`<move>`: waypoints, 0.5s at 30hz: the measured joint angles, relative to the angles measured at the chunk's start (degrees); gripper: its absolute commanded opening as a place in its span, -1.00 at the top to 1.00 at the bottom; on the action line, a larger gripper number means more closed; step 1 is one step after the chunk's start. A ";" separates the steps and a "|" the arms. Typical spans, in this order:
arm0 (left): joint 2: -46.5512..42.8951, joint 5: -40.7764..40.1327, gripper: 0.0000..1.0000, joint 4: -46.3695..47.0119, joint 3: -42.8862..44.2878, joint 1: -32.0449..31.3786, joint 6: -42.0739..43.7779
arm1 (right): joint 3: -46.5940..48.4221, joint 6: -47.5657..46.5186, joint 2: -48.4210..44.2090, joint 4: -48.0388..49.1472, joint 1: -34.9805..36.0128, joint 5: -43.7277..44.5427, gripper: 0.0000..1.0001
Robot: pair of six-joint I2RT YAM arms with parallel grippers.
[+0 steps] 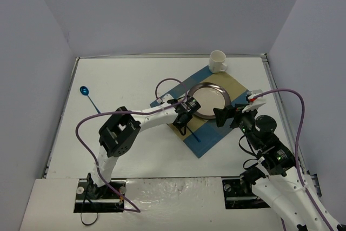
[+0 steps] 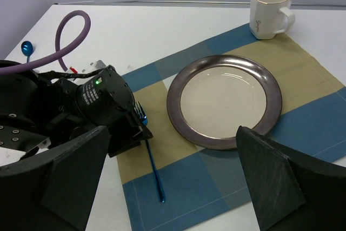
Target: Set the dinner table for one person
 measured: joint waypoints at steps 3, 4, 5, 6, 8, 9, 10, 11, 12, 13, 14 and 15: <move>-3.02 -2.20 0.00 0.10 -2.02 0.12 2.06 | 0.00 -0.02 0.00 -0.03 0.00 -0.04 -1.00; -4.89 -3.18 -0.01 0.10 -3.34 0.27 3.14 | 0.00 -0.03 0.00 -0.04 0.00 -0.04 -1.00; -7.22 -4.17 -0.08 0.11 -4.79 0.47 4.57 | 0.00 -0.04 0.02 -0.05 0.00 -0.06 -1.00; -9.34 -5.01 -0.15 -0.08 -5.65 0.72 5.48 | 0.00 -0.04 0.02 -0.07 0.00 -0.07 -1.00; -13.75 -6.65 -0.31 0.25 -7.68 1.41 7.76 | 0.00 -0.07 0.03 -0.11 0.00 -0.10 -1.00; -16.40 -7.37 -0.38 2.27 -9.46 2.17 10.11 | 0.00 -0.16 0.06 -0.11 0.00 -0.16 -1.00; -20.12 -8.08 -0.43 3.61 -12.37 3.51 13.17 | 0.00 -0.25 0.18 -0.12 0.00 -0.53 -1.00; -24.04 -8.75 -0.48 4.86 -15.48 5.13 16.29 | 0.00 -0.34 0.35 -0.14 0.01 -0.97 -1.00; -28.22 -9.26 -0.52 6.11 -18.79 7.38 19.31 | 0.00 -0.49 0.62 -0.16 0.07 -1.53 -1.00; -32.41 -9.57 -0.54 7.52 -22.06 10.02 22.74 | 0.00 -0.63 0.90 -0.17 0.12 -2.13 -1.00; -36.63 -9.38 -0.57 9.30 -25.22 13.62 27.23 | 0.00 -0.76 1.22 -0.17 0.14 -2.82 -1.00; -40.72 -9.01 -0.59 11.08 -28.24 17.31 31.52 | 0.00 -0.89 1.55 -0.17 0.16 -3.54 -1.00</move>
